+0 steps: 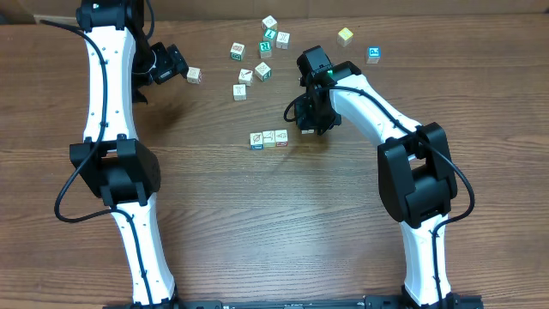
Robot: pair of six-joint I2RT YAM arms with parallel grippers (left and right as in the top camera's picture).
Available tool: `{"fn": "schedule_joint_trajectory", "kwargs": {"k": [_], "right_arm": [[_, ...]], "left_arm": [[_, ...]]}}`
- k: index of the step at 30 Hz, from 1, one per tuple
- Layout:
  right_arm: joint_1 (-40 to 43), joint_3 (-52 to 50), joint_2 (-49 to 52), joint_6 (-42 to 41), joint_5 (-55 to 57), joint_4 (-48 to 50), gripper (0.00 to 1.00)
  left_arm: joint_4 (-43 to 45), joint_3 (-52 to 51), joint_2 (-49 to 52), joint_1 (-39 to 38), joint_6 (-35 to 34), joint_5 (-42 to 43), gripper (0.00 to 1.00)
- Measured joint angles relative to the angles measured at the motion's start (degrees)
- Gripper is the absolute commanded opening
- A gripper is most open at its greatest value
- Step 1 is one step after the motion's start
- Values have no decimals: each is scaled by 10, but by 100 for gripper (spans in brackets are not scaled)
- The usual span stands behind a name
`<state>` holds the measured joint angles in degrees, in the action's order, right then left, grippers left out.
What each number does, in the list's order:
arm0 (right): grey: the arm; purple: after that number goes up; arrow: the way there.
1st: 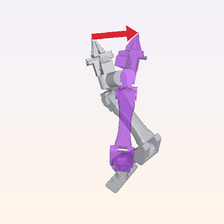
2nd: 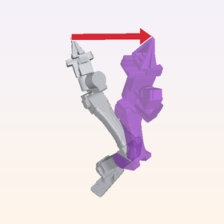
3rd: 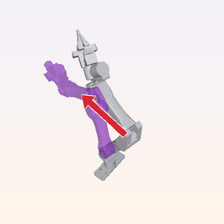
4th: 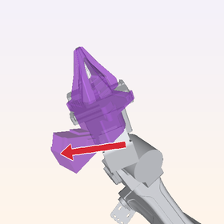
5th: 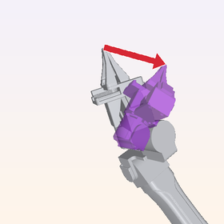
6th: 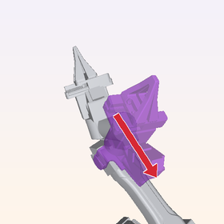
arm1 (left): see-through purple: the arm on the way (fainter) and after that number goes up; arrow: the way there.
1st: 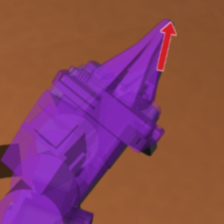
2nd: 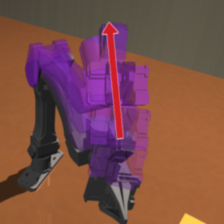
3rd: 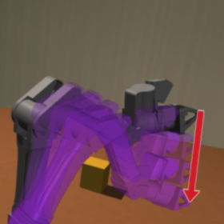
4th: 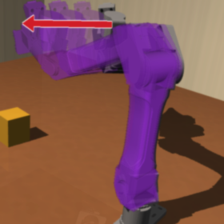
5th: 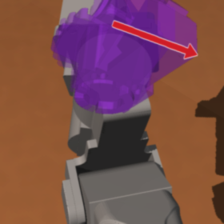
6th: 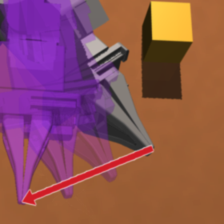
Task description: Form a horizontal line
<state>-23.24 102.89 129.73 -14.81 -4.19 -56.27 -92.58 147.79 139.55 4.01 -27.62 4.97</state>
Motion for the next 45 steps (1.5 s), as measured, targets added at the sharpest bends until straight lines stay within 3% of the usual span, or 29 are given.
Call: {"fn": "schedule_joint_trajectory", "kwargs": {"k": [15,16,19,27,28,29,30,31,33,36,39,45], "right_arm": [[0,49,0,-2,39,15,52],[0,55,0,-2,45,21,55],[1,60,0,-4,70,34,100],[43,60,0,-2,48,27,100],[51,60,0,-2,38,22,98],[57,60,0,-2,31,20,90],[61,60,0,-2,27,19,72],[69,60,0,-3,22,16,62],[77,59,0,-3,15,15,49],[79,52,0,-4,11,17,40],[78,37,0,-5,6,16,25],[68,14,0,-3,2,23,24]], "left_arm": [[0,0,0,0,0,0,100],[0,0,0,0,0,0,100],[0,0,0,0,0,0,99],[0,0,0,0,0,0,99],[0,0,0,0,0,0,99],[0,0,0,0,0,0,99],[0,0,0,0,0,0,100],[0,0,0,0,0,0,100],[0,0,0,0,0,0,99],[0,0,0,0,0,0,100],[0,0,0,0,0,0,100],[0,0,0,0,0,0,100]]}}
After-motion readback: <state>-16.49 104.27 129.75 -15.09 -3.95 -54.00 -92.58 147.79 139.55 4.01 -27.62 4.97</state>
